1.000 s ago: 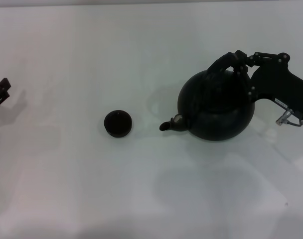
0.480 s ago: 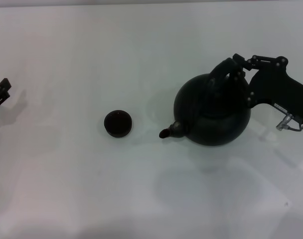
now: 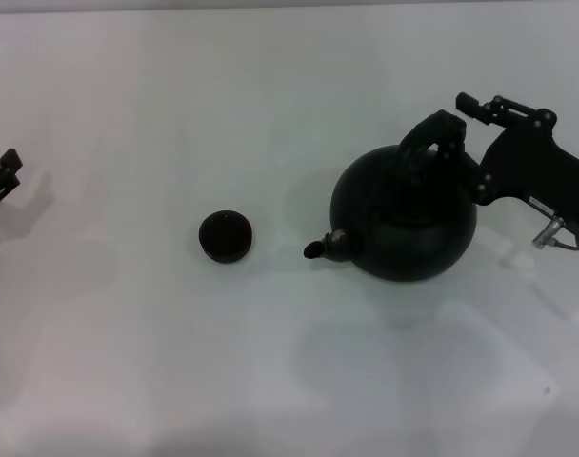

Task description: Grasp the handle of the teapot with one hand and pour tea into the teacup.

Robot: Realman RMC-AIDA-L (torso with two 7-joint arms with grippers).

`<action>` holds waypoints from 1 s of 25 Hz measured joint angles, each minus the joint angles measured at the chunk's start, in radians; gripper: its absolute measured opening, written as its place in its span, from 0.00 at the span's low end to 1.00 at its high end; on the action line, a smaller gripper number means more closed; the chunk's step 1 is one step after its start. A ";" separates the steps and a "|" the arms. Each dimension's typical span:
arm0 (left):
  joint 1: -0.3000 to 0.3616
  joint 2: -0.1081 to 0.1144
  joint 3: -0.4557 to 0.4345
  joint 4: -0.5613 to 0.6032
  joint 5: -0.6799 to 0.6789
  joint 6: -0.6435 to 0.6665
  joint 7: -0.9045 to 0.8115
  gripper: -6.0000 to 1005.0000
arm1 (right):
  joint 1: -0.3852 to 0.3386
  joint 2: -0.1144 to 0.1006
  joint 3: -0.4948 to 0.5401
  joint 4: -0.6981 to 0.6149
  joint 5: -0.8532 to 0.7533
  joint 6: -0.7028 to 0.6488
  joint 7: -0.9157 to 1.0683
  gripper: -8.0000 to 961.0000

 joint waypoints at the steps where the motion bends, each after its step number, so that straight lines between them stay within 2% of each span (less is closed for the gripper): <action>1: 0.000 0.000 0.000 0.000 0.000 0.000 0.000 0.83 | 0.000 0.000 -0.001 0.002 0.006 -0.002 0.001 0.37; 8: 0.002 0.000 0.000 0.004 0.000 -0.002 0.000 0.83 | -0.010 -0.013 -0.007 0.004 -0.019 -0.063 0.088 0.55; 14: 0.006 0.000 -0.002 0.009 0.000 -0.003 0.000 0.83 | -0.060 -0.029 0.007 0.004 -0.052 -0.118 0.156 0.69; 17: 0.005 0.001 -0.005 0.009 0.000 0.000 0.000 0.83 | -0.097 -0.028 0.063 0.005 -0.052 -0.120 0.155 0.90; 21: -0.001 0.002 -0.006 0.009 -0.001 0.004 0.007 0.83 | -0.115 -0.021 0.182 0.046 -0.052 -0.121 0.152 0.90; 25: -0.013 0.000 -0.008 0.009 -0.008 0.005 0.033 0.83 | -0.088 -0.009 0.348 0.129 -0.047 -0.121 0.138 0.90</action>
